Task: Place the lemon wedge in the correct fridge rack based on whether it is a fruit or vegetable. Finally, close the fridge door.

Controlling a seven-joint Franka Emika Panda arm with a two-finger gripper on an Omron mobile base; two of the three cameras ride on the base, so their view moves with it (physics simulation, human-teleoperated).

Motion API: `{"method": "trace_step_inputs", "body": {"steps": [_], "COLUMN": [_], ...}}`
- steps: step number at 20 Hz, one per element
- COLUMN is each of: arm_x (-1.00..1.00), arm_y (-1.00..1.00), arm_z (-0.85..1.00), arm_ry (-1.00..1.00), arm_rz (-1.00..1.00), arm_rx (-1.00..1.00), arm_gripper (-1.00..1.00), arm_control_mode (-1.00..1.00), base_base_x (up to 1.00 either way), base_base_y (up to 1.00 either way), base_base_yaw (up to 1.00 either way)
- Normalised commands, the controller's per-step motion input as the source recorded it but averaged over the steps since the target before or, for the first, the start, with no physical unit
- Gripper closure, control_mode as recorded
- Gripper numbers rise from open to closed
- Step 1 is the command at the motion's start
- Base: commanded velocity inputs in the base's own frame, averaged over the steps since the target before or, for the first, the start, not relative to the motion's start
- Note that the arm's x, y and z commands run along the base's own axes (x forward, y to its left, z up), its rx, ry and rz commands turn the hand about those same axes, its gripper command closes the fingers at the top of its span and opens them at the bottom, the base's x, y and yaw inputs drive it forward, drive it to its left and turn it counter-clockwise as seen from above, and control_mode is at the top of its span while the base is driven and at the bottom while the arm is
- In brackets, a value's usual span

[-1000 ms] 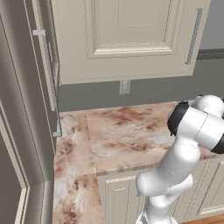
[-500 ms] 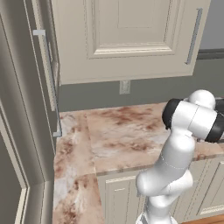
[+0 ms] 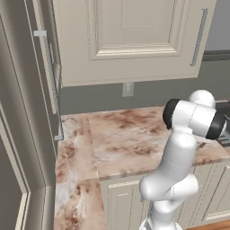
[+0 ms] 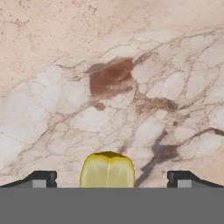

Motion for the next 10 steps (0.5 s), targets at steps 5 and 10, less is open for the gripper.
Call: {"method": "trace_step_inputs", "body": {"steps": [5, 10], "arm_x": [-0.46, -0.11], "arm_y": [0.01, 0.27], "arm_z": [-0.15, -0.07], "arm_ry": [-0.12, -0.12], "arm_rz": [0.00, 0.00], "arm_rx": [0.00, 0.00], "arm_gripper": [-1.00, -1.00], "arm_control_mode": [-1.00, -1.00], "base_base_x": [0.00, 0.00], "base_base_y": [0.00, 0.00], "base_base_yaw": [0.00, 0.00]}}
